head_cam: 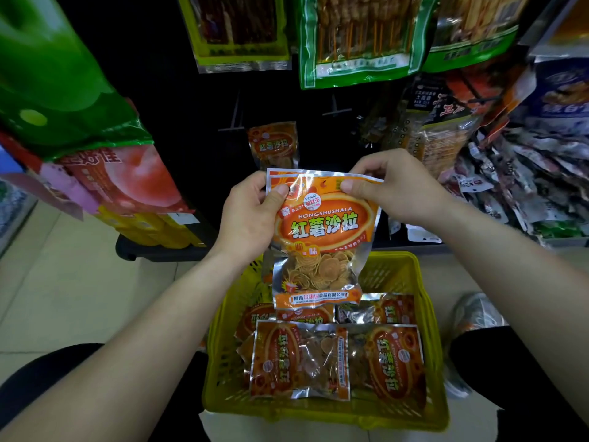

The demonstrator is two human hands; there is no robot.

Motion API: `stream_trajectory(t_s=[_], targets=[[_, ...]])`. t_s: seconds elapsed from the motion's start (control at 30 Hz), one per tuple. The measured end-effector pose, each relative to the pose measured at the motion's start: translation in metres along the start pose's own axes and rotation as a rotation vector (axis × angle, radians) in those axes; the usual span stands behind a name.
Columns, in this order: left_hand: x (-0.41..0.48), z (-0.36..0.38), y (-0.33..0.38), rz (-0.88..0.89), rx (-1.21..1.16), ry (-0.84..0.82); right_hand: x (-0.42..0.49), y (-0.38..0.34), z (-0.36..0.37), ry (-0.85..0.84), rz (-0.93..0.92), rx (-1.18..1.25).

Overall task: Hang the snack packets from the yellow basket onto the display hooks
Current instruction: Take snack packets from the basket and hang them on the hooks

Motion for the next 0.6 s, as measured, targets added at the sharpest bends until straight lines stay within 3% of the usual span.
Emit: stream_trajectory(t_s=[0.43,0.6], targets=[[0.0014,0.0029,-0.0011,0.027,0.065,0.027,0.0045,0.0070,-0.0065,-0.057,0.010,-0.033],[-0.0016,0.0066,-0.0029,0.052,0.079,0.011,0.0043,0.0006,-0.0023,-0.166,-0.035,-0.148]])
Point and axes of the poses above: each hand's wrist, its own x-axis towards the middle knuckle, its own z-axis out of the palm, y = z × x, the point moved 4 cm from there along x, towards the middle knuckle, and after that the axes turned 2 degrees about -x, right-handed, at the moved point
